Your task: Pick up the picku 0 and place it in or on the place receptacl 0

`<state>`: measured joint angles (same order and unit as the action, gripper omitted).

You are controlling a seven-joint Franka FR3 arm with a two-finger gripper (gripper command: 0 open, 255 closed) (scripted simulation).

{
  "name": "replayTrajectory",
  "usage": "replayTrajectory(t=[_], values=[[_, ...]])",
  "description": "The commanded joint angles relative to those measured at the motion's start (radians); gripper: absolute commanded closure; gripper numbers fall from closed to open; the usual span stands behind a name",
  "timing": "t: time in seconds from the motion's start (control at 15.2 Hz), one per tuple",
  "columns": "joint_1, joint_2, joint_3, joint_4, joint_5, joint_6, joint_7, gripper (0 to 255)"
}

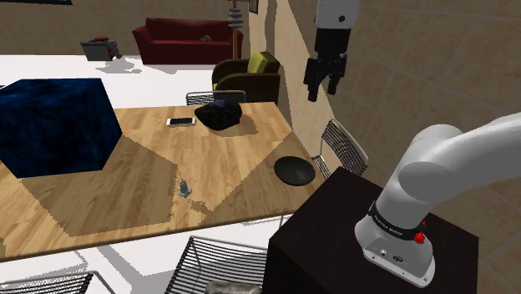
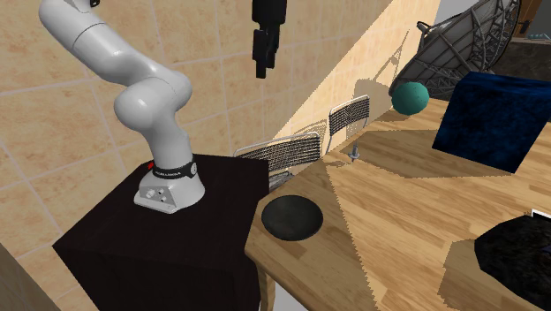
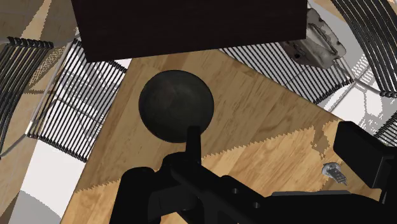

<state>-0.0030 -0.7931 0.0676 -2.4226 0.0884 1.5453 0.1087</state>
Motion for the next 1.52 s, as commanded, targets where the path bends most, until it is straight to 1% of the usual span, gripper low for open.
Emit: replayTrajectory(t=[0.0,0.4,0.79,1.12,1.45], values=[[0.000,0.000,0.000,0.000,0.000,0.000,0.000,0],[0.023,0.155,0.068,-0.031,0.043,0.196,0.044,0],[0.040,0.350,0.135,-0.011,0.065,0.382,0.089,0],[0.048,0.533,0.186,0.043,0.056,0.518,0.135,0],[0.058,0.727,0.227,0.130,0.016,0.630,0.193,0]])
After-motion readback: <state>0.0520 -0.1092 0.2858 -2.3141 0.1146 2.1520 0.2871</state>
